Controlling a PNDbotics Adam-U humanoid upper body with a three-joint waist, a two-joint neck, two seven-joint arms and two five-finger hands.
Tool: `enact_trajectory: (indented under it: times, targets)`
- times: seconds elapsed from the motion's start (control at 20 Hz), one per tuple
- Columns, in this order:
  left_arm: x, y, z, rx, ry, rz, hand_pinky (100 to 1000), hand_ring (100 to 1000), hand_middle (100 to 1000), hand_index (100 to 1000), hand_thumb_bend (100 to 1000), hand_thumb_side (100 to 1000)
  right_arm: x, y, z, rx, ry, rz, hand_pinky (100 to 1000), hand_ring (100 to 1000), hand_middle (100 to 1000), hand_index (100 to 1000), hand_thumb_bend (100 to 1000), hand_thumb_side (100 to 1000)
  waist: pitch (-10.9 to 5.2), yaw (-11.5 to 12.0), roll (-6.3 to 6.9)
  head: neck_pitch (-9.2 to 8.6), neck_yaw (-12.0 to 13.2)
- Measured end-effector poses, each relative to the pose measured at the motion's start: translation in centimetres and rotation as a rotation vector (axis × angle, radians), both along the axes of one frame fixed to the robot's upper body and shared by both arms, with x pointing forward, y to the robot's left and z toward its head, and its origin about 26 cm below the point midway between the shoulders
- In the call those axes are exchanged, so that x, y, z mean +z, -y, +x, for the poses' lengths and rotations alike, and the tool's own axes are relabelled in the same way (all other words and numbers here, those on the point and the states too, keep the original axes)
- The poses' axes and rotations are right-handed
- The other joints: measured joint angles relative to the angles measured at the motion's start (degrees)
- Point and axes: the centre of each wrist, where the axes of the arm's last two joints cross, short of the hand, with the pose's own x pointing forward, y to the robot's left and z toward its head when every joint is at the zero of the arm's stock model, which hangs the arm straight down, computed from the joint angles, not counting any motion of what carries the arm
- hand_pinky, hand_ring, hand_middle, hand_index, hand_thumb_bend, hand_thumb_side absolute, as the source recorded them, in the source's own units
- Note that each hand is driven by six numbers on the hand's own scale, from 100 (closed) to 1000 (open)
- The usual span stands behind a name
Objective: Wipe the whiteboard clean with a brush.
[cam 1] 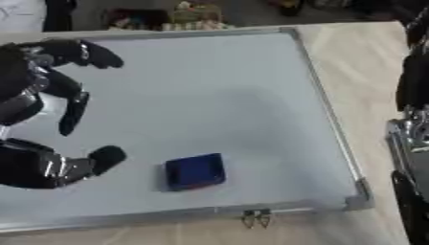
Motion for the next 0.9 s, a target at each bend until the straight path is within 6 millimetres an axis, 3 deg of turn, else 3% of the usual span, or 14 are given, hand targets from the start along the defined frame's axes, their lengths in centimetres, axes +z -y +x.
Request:
enact_trajectory:
  times: [0.2,0.4,0.85,0.9]
  targets:
    - [0.5,1.2,-0.3,0.003,-0.057,0.067,846,851,835,388,518,777,-0.1,0.0,0.0,0.0,-0.005,-0.002,849,822,682,875,100,1000,0.0,0.1,0.08,0.01,0.0]
    - [0.5,2.3,-0.5,0.007,-0.099,0.109,817,844,831,288,567,755,-0.2,0.1,-0.1,-0.001,-0.01,-0.003,850,823,681,875,100,1000,0.0,0.1,0.18,0.01,0.0]
    - [0.3,4.8,-1.2,0.02,-0.158,0.187,795,802,700,215,609,793,-0.3,0.1,-0.1,-0.002,-0.018,-0.004,851,824,679,876,100,1000,0.0,0.3,0.38,0.01,-0.3]
    - [0.1,5.1,-1.1,0.023,-0.164,0.195,796,796,654,212,616,799,-0.4,0.1,-0.1,-0.001,-0.019,-0.003,851,824,679,876,100,1000,0.0,0.3,0.38,0.01,-0.3]
